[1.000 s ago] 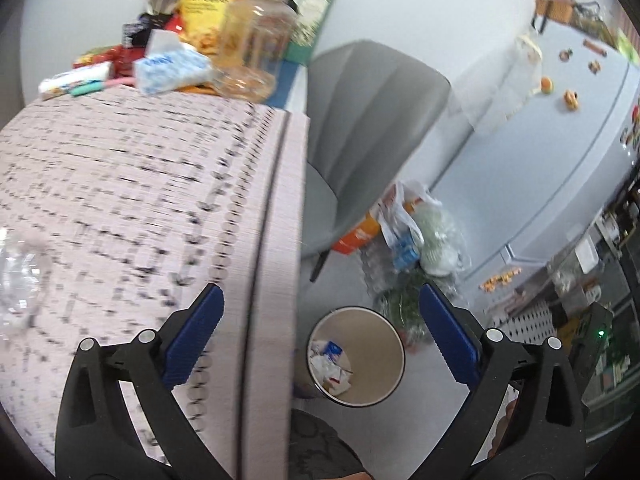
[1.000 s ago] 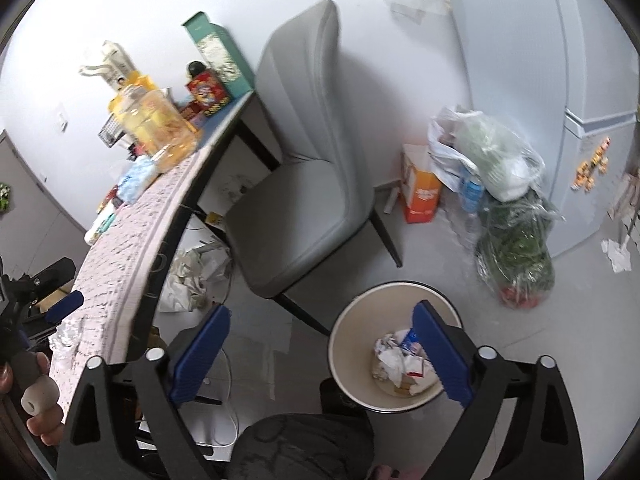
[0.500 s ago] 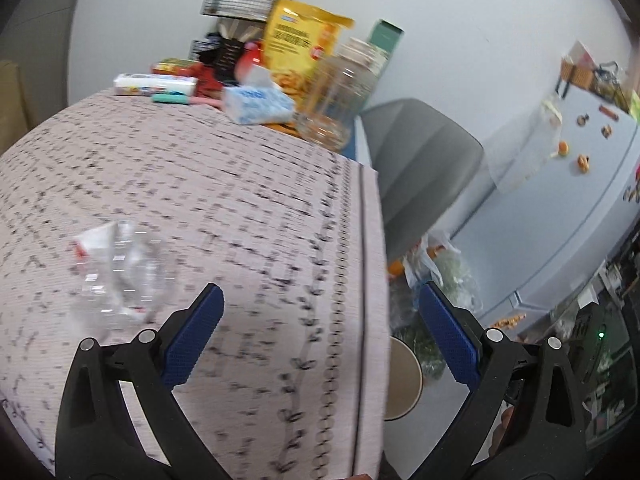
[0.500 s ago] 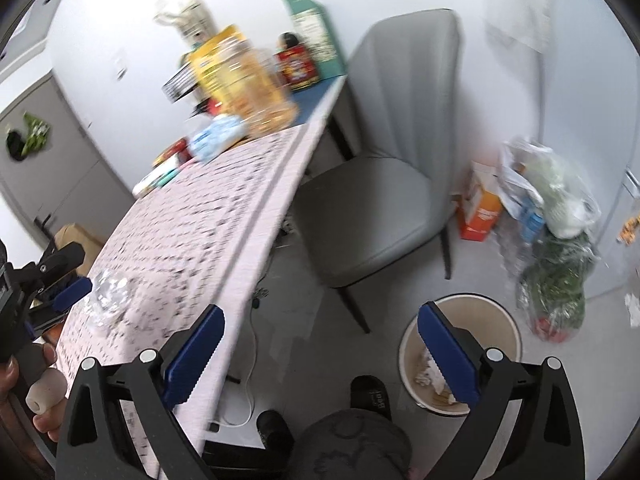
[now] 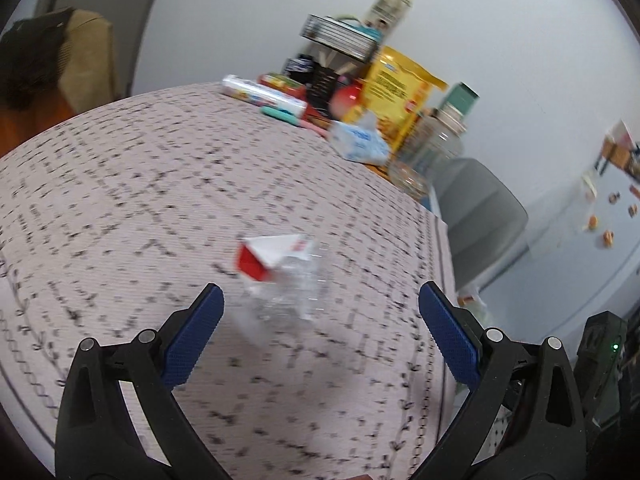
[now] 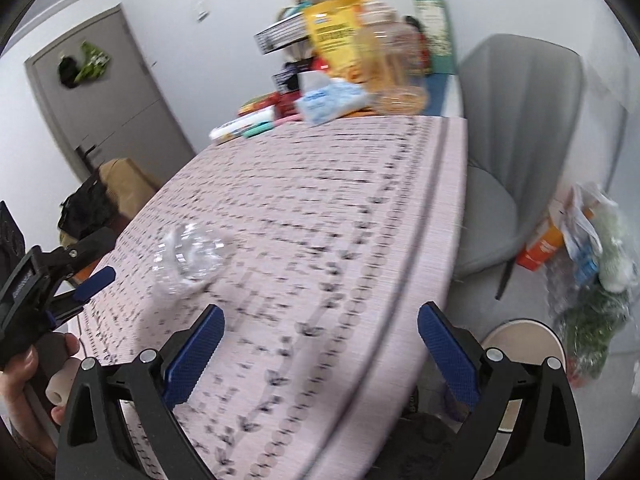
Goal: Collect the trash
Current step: 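Move both tools back over the table toward the plastic bottle, then grasp the red-and-white paper carton with the left tool while the right tool grasps the crumpled plastic bottle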
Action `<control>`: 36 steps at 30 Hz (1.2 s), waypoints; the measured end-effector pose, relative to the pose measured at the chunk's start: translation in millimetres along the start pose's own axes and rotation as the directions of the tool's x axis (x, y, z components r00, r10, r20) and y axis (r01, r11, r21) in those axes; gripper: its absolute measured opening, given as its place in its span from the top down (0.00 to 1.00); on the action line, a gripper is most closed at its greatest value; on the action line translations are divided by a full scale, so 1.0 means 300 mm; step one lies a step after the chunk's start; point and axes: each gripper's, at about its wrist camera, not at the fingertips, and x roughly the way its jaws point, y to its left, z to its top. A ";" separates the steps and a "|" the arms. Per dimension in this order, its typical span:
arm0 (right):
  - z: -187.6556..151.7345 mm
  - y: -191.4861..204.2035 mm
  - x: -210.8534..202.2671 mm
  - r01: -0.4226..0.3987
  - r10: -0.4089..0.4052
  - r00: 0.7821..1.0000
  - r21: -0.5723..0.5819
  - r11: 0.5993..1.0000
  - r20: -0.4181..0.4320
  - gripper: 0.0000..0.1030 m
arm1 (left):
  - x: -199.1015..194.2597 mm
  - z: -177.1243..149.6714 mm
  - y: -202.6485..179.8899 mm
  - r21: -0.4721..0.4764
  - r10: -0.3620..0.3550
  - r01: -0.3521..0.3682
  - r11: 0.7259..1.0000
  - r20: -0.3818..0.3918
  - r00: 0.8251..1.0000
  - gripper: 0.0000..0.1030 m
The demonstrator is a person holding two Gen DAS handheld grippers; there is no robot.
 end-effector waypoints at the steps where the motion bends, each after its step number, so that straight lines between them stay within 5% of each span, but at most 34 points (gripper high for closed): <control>1: 0.003 0.027 0.009 -0.007 0.006 1.000 -0.012 1.000 -0.004 0.08 | -0.010 0.002 0.029 -0.014 0.012 -0.012 1.000 0.004 1.000 0.06; 21: 0.013 0.424 0.223 -0.097 0.084 0.992 -0.130 0.987 -0.096 0.08 | -0.141 0.005 0.361 -0.168 0.120 -0.109 0.980 0.056 0.991 0.06; 36: 0.051 0.526 0.408 -0.040 0.024 0.993 -0.135 0.990 -0.112 0.08 | -0.122 -0.007 0.460 -0.211 0.174 -0.162 0.964 0.041 0.984 0.06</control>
